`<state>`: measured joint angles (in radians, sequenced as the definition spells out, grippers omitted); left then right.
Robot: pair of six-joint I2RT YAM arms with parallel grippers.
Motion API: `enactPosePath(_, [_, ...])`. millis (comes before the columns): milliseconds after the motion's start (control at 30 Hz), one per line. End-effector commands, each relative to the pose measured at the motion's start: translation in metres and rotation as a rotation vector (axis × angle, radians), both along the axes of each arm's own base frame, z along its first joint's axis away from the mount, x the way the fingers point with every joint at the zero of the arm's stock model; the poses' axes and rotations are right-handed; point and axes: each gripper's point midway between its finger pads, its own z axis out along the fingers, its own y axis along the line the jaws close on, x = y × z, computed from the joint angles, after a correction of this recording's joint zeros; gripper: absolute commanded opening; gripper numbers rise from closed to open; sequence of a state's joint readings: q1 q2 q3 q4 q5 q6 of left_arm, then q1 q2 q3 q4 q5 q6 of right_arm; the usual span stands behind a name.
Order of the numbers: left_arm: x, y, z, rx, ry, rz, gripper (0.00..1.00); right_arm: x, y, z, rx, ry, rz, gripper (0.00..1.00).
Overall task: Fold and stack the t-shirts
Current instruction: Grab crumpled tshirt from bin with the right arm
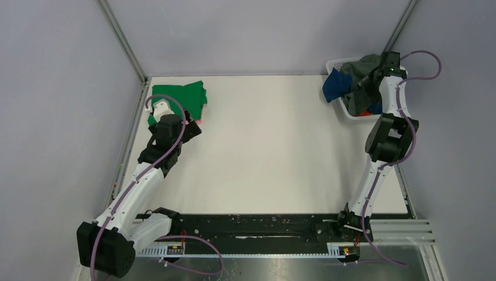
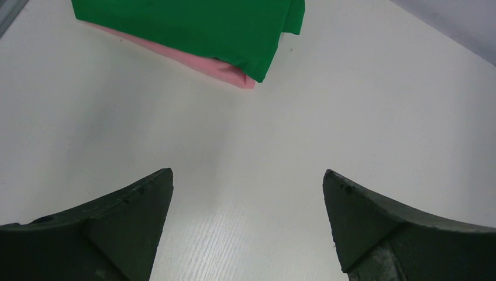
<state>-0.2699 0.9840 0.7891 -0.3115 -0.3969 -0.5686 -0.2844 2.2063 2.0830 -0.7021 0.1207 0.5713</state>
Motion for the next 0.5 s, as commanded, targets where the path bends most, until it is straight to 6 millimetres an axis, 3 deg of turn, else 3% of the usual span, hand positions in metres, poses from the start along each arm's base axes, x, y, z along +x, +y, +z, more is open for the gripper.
enactPosePath(0, [0.012, -0.005, 0.018, -0.012, -0.058, -0.020, 0.99, 0.018, 0.003, 0.002, 0.047, -0.067, -0.063, 0.73])
enactPosePath(200, [0.016, -0.006, 0.017, -0.007, -0.047, -0.019, 0.99, 0.040, 0.011, -0.033, 0.153, -0.058, -0.097, 0.68])
enactPosePath(300, [0.018, -0.006, 0.017, -0.006, -0.045, -0.019, 0.99, 0.048, 0.013, -0.035, 0.170, -0.063, -0.100, 0.66])
enactPosePath(367, [0.019, -0.007, 0.018, -0.009, -0.048, -0.020, 0.99, 0.052, 0.013, -0.034, 0.176, -0.074, -0.099, 0.57])
enactPosePath(467, [0.020, -0.009, 0.019, -0.012, -0.046, -0.027, 0.99, 0.060, 0.016, -0.028, 0.191, -0.104, -0.078, 0.27])
